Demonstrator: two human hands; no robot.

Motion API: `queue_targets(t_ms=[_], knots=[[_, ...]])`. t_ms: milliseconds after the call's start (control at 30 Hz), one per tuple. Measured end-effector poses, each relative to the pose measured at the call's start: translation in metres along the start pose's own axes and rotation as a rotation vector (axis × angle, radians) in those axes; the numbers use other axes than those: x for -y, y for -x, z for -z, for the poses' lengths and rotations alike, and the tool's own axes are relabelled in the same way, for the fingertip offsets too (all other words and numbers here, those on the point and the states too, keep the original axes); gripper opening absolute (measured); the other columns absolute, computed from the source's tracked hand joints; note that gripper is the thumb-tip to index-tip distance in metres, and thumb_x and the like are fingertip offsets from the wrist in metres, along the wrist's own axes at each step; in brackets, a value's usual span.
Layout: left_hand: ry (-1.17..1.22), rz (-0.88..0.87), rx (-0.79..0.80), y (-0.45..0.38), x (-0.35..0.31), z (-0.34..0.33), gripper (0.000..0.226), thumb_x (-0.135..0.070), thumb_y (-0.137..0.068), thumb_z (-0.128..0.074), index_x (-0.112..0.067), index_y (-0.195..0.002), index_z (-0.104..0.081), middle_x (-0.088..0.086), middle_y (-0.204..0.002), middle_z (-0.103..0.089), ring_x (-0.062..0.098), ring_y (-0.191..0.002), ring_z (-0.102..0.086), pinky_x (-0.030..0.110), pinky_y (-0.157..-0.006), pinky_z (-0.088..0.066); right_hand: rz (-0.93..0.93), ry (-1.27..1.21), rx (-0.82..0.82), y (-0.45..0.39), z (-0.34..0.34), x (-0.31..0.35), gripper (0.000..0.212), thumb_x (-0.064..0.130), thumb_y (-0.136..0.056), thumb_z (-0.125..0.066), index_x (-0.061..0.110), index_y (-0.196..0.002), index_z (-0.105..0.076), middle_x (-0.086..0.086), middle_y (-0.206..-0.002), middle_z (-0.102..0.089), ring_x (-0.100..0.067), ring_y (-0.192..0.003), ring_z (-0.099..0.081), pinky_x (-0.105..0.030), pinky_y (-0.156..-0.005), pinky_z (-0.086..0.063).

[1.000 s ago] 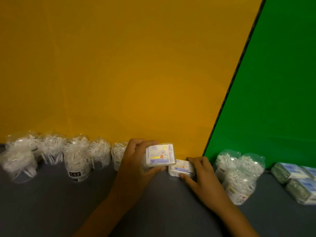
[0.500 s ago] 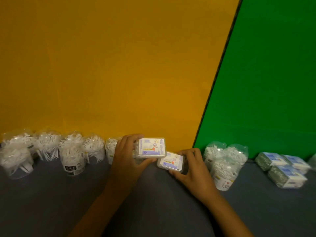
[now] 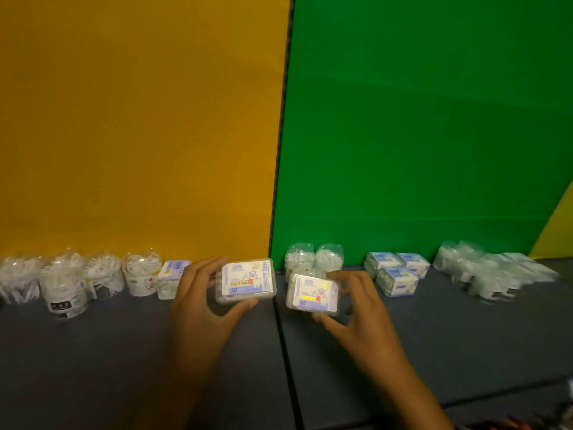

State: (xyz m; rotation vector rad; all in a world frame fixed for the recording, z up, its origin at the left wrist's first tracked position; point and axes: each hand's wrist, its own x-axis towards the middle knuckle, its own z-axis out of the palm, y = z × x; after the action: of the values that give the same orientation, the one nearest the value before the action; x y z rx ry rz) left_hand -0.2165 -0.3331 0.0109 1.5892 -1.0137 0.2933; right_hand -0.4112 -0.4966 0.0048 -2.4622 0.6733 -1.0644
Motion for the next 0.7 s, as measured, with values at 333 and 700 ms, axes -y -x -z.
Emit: queue_targets(t_ms=[333,700], knots=[[0.167,-0.025,0.051,0.087,-0.125,-0.055,0.07,-0.014,-0.06,-0.087,-0.02,-0.123,-0.057,-0.002,-0.124,-0.051,0.002,-0.109,-0.056,0.012,-0.089,-0.047,-0.066,-0.017,-0.178,0.103,0.137,-0.029,0.059,0.024,-0.071,-0.086,0.035,-0.119,-0.054,0.019,-0.117,-0.047,0.007,-0.103,-0.052,-0.012,-0.07,-0.046],[0.257,-0.06,0.126,0.15,-0.218,-0.115,0.066,-0.014,-0.064,-0.085,-0.021,-0.123,-0.056,-0.005,-0.124,-0.051,0.003,-0.112,-0.053,0.011,-0.089,-0.045,-0.1,0.126,-0.25,0.187,0.255,-0.064,0.057,0.026,-0.073,-0.084,0.029,-0.122,-0.054,0.011,-0.118,-0.049,0.003,-0.1,-0.05,-0.008,-0.076,-0.043]])
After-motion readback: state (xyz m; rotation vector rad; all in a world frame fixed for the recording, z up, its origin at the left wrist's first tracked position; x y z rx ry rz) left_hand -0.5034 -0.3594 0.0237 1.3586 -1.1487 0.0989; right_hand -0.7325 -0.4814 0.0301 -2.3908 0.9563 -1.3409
